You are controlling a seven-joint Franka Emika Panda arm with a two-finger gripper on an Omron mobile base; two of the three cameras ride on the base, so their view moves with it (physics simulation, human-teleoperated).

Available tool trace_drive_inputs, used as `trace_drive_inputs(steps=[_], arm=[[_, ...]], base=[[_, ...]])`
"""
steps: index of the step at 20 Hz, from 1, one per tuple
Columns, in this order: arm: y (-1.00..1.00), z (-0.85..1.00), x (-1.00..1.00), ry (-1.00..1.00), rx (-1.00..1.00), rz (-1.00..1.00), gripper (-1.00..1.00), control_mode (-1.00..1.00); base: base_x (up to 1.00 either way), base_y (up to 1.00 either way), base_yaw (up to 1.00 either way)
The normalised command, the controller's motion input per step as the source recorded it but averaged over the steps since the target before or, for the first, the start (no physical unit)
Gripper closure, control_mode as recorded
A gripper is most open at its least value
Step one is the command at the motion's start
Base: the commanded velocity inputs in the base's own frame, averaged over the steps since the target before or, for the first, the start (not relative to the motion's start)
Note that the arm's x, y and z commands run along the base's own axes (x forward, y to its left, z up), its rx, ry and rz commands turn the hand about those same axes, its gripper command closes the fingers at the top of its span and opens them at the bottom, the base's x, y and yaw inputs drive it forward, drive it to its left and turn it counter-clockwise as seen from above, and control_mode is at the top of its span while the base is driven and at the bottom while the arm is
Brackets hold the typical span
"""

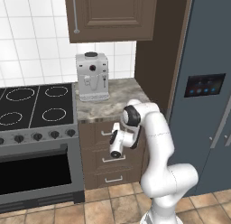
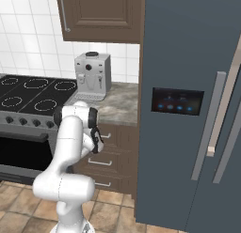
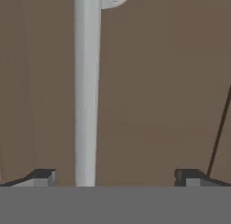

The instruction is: Take the tongs from the drawer on the left and place them on the dining counter next to the tray containing the kebab skewer.

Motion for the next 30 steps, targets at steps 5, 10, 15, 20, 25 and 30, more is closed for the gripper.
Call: trace_drive_inputs(steps=[5, 10, 15, 20, 25, 30], arm=[[0.00, -0.32, 0.53, -0.11, 0.00, 0.00, -1.00, -1.00], [0.00, -0.37, 0.38, -0.11, 0.00, 0.00, -1.00, -1.00], [0.00, -0.10, 0.28, -0.01, 0.00, 0.00, 1.00, -1.00], [0.00, 0.00, 0.08, 0.00, 0.00, 0.00, 1.00, -1.00], [0.00, 0.13, 0.02, 0.00, 0.00, 0.00, 1.00, -1.00], [-0.08, 0.06, -0.61, 0.25, 0.03, 0.00, 1.00, -1.00]], base=[[0.00, 0.00, 0.00], [0.00, 0.00, 0.00], [0.00, 0.00, 0.00], [0.00, 0.00, 0.00], [0.00, 0.00, 0.00], [0.00, 0.00, 0.00]])
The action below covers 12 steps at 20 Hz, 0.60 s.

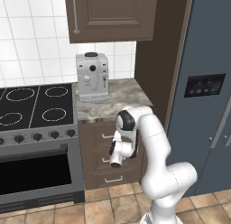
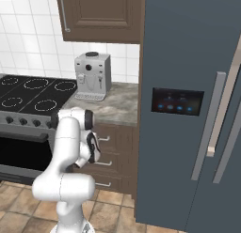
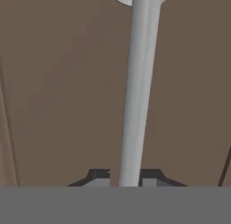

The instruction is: Take the tongs from the drawer on the left and place them on the dining counter next to the tray containing the kebab skewer.

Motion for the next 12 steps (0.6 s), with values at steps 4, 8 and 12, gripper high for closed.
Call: trace_drive_inputs(steps=[4, 8, 12], arm=[[-0.14, -0.01, -1.00, 0.35, 0.02, -0.01, 1.00, -1.00], [-0.16, -0.03, -1.00, 0.35, 0.03, -0.04, 1.00, -1.00], [-0.17, 0.00, -1.00, 0.22, 0.07, -0.05, 1.00, -1.00]], base=[[0.00, 0.00, 0.00], [0.00, 0.00, 0.00], [0.00, 0.00, 0.00]])
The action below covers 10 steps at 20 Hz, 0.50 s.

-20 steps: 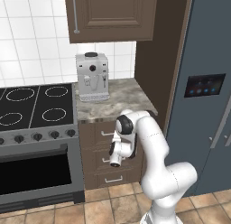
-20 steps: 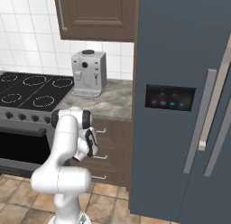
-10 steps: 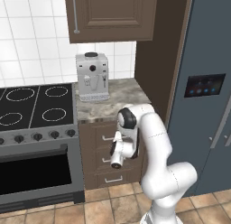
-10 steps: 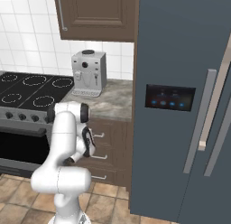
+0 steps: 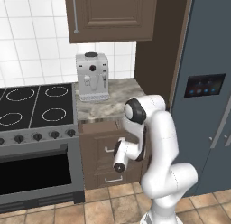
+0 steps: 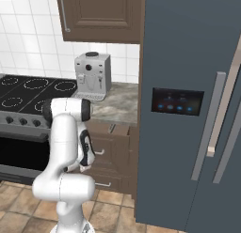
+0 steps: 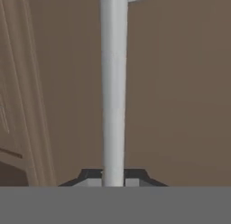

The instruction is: Take the tongs from the drawer on the left and place them on the dining counter next to the tray containing the kebab skewer.

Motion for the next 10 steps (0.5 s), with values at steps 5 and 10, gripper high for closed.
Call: trace_drive_inputs(steps=[5, 10], arm=[[-0.25, 0.00, -1.00, 0.27, 0.09, -0.07, 1.00, -1.00], [-0.20, 0.00, -1.00, 0.23, 0.06, -0.07, 1.00, -1.00]], base=[[0.00, 0.00, 0.00], [0.00, 0.00, 0.00]])
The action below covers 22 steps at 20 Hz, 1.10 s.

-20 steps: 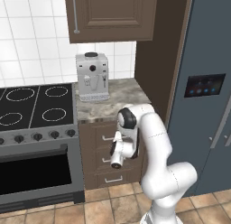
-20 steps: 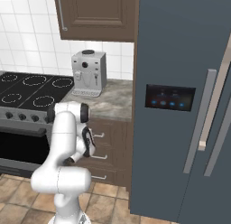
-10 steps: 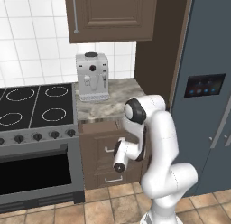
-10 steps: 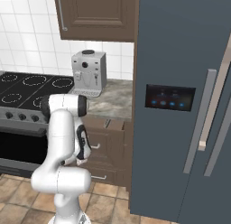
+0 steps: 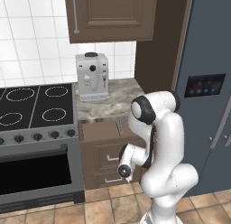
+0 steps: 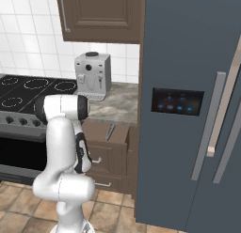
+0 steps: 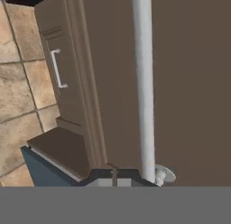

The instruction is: Take the tongs from the drawer on the left and place them on the dining counter next to the tray containing the kebab skewer.

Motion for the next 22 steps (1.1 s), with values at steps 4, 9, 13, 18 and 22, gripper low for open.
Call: trace_drive_inputs(steps=[4, 9, 13, 18, 22], arm=[[-0.07, 0.00, -0.65, 0.10, 0.01, -0.04, 1.00, -1.00], [0.00, 0.18, -0.09, -0.01, 0.01, 0.00, -1.00, -1.00], [-0.01, 1.00, -0.81, -0.21, 0.14, 0.00, -1.00, -1.00], [0.00, 1.00, -0.85, -0.13, 0.23, 0.00, -1.00, -1.00], [0.00, 1.00, -0.61, -0.01, 0.26, 0.00, -1.00, -1.00]], base=[[0.00, 0.00, 0.00], [0.00, 0.00, 0.00], [0.00, 0.00, 0.00], [0.00, 0.00, 0.00], [0.00, 0.00, 0.00]])
